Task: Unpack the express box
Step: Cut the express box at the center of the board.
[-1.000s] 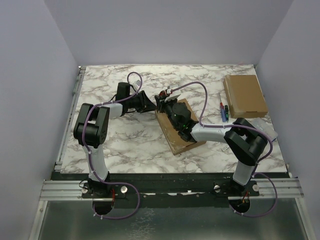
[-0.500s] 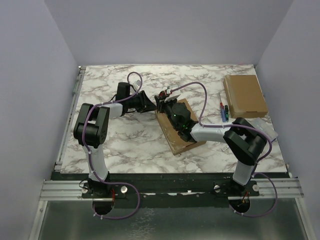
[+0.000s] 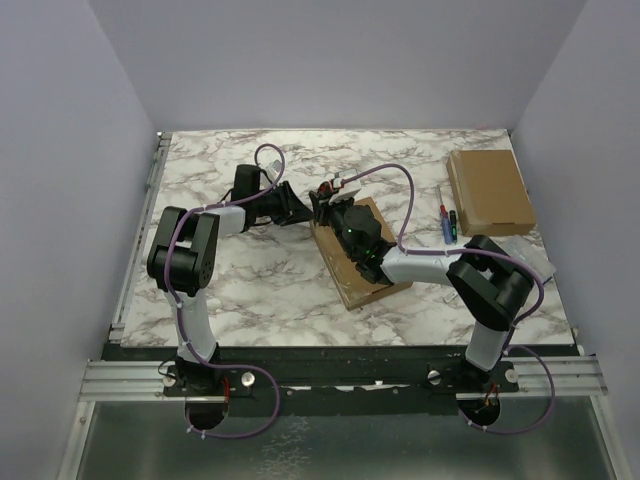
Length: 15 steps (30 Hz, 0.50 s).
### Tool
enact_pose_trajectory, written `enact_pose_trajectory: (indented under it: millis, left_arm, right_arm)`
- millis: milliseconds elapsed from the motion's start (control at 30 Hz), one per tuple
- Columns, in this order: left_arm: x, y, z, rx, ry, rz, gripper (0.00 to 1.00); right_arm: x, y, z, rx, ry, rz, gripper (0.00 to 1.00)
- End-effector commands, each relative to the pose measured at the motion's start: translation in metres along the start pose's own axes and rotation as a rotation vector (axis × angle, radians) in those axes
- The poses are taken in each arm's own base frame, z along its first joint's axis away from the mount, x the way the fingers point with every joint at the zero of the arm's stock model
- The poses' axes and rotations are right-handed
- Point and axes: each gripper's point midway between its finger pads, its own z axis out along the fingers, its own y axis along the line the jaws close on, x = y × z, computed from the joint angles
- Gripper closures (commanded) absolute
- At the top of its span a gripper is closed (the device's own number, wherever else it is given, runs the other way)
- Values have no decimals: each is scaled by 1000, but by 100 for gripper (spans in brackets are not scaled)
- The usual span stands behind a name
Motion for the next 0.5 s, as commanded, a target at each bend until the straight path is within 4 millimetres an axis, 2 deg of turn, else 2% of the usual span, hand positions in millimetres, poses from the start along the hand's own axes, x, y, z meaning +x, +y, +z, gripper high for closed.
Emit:
enact_pose_trajectory:
  millis: [0, 467]
  left_arm:
    - [10, 23, 5, -70, 26, -14, 66]
    - [11, 25, 5, -79, 27, -15, 66]
  right_arm:
    - [-15, 6, 1, -7, -36, 47, 100]
    - [-10, -6, -2, 59, -8, 79, 100]
